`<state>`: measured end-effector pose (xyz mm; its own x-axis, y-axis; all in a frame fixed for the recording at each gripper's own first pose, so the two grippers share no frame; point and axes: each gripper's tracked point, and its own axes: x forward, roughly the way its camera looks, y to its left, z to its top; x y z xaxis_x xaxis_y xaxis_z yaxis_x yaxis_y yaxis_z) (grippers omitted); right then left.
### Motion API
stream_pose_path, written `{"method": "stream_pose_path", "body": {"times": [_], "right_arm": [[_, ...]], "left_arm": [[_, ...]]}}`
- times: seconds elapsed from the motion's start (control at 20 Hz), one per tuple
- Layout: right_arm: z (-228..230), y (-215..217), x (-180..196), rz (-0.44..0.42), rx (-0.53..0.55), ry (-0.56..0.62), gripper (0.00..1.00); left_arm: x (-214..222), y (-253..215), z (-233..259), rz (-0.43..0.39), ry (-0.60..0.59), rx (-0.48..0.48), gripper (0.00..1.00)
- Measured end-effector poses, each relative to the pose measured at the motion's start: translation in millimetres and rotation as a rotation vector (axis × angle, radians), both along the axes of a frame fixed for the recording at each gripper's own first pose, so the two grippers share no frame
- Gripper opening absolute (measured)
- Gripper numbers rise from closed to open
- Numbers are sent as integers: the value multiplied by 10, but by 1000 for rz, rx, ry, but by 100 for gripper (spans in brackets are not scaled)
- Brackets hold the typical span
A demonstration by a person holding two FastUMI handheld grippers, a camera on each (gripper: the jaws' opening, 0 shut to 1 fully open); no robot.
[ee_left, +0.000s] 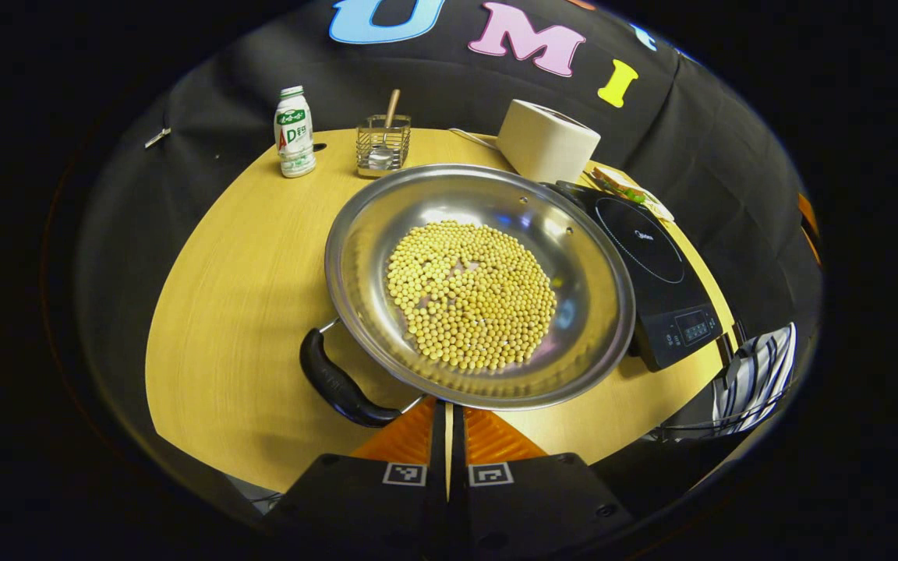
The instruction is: First push the handle of the pot to place it horizontally, then grasp the pot with both hands and set it on the induction cooktop.
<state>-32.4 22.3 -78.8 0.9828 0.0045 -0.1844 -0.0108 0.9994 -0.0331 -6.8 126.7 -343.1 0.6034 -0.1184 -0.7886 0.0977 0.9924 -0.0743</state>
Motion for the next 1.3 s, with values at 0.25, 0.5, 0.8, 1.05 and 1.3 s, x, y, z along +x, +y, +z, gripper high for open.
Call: {"method": "stream_pose_path", "body": {"times": [0.25, 0.5, 0.8, 1.05, 1.3], "right_arm": [[-133, 26, 28, -9, 22, 52, 99], [-226, 54, 69, -19, 31, 83, 99], [-385, 185, 127, -2, 39, 132, 99], [-457, 289, 241, 4, 54, 145, 99], [-785, 676, 271, 82, 78, 241, 98]], "left_arm": [[141, 325, -18, -4, 0, 53, 5], [325, 678, 54, 92, -12, 25, 7], [528, 957, 138, 144, -35, 16, 5], [754, 1161, 178, 168, -37, 56, 5], [853, 1307, 260, 242, -49, 42, 7]]}}
